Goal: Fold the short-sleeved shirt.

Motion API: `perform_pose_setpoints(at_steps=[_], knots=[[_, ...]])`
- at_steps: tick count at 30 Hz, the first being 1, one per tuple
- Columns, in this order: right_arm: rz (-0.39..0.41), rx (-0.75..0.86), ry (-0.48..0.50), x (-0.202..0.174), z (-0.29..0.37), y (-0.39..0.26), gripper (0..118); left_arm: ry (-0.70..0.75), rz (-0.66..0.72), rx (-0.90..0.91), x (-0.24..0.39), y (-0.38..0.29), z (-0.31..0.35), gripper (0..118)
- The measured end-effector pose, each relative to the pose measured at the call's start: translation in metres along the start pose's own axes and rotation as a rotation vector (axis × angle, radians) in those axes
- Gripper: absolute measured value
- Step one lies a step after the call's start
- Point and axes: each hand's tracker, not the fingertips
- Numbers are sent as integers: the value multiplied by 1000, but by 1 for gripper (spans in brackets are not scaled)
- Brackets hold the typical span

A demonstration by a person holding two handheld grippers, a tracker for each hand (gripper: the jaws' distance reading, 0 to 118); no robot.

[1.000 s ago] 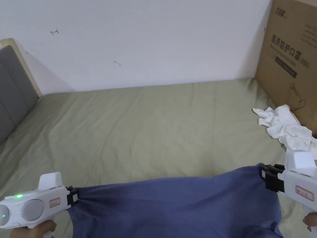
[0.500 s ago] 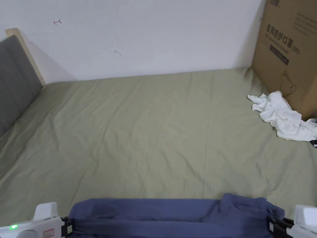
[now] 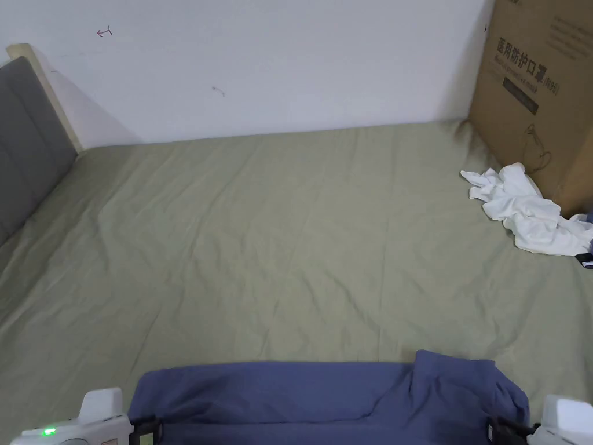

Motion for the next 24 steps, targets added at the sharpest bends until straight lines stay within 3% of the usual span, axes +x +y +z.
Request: perform_pose_setpoints(at_steps=[2, 7, 13, 17, 19, 20, 22, 24], knots=[[14, 102, 35, -4, 24, 19, 92, -43, -9, 108, 10, 11, 25, 91], [79, 360, 90, -23, 88, 77, 92, -79, -24, 385, 39, 49, 89, 94], [144, 612, 52, -58, 129, 118, 92, -47, 4, 660, 72, 82, 146, 93], [161, 672, 9, -77, 132, 127, 91, 8, -42, 782, 95, 90, 160, 81], [184, 703, -17, -85, 130, 129, 87, 40, -71, 826, 104, 92, 159, 63], [191, 712, -30, -88, 129, 129, 82, 43, -72, 833, 107, 92, 159, 52], [192, 719, -38, -93, 126, 129, 55, 32, -72, 852, 113, 91, 158, 21], [185, 727, -33, -96, 124, 130, 12, 29, -69, 866, 116, 89, 156, 0]])
